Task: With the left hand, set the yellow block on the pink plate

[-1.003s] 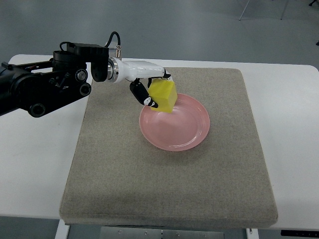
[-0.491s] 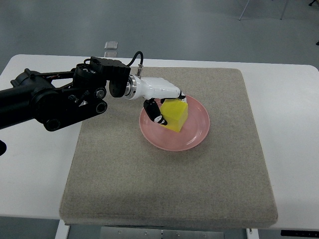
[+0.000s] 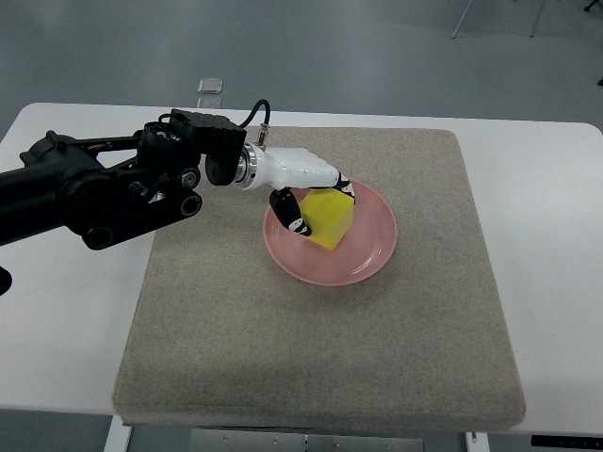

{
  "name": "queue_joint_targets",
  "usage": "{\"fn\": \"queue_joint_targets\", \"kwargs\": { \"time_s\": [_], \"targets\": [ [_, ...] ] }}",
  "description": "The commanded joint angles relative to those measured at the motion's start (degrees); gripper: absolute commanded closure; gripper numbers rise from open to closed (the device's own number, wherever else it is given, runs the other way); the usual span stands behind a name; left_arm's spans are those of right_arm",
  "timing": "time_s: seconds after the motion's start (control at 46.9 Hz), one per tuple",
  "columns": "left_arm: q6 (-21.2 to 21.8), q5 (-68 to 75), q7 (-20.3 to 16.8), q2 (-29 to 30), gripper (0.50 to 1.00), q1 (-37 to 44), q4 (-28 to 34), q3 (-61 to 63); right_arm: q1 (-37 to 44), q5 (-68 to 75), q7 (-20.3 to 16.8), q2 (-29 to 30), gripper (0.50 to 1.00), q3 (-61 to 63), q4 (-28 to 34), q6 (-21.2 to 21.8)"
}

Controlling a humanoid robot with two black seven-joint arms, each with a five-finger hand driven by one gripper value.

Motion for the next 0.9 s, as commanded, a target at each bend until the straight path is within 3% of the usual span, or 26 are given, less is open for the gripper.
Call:
{"fn": "queue_joint_targets", "kwargs": {
  "time_s": [0.0, 0.171, 0.448, 0.683, 0.875],
  "targets": [
    [0.1, -0.9, -0.1, 0.3, 0.508, -0.1, 0.1, -0.2, 0.0, -0.1, 0.0, 0.0, 0.576, 0.0, 0.0, 0.0],
    [0.3, -3.9, -0.1, 1.7, 0.506, -0.2, 0.5, -1.1, 0.0, 0.0, 0.0, 0.0, 0.576, 0.0, 0.0, 0.0],
    [0.0, -25.3, 0.0, 6.4, 0.506, 0.0, 0.9, -4.2, 0.0, 0.0, 0.0, 0.0, 0.576, 0.0, 0.0, 0.0],
    [-0.7, -45.3, 0.0, 7.2, 0.506, 0.2, 6.8, -6.6, 0.0, 0.0, 0.0, 0.0, 0.576, 0.0, 0.0, 0.0],
    [-2.6, -71.6, 0.1, 7.2, 0.506, 0.2, 13.0, -7.1, 0.0, 0.0, 0.0, 0.0, 0.576, 0.0, 0.0, 0.0]
  ]
}}
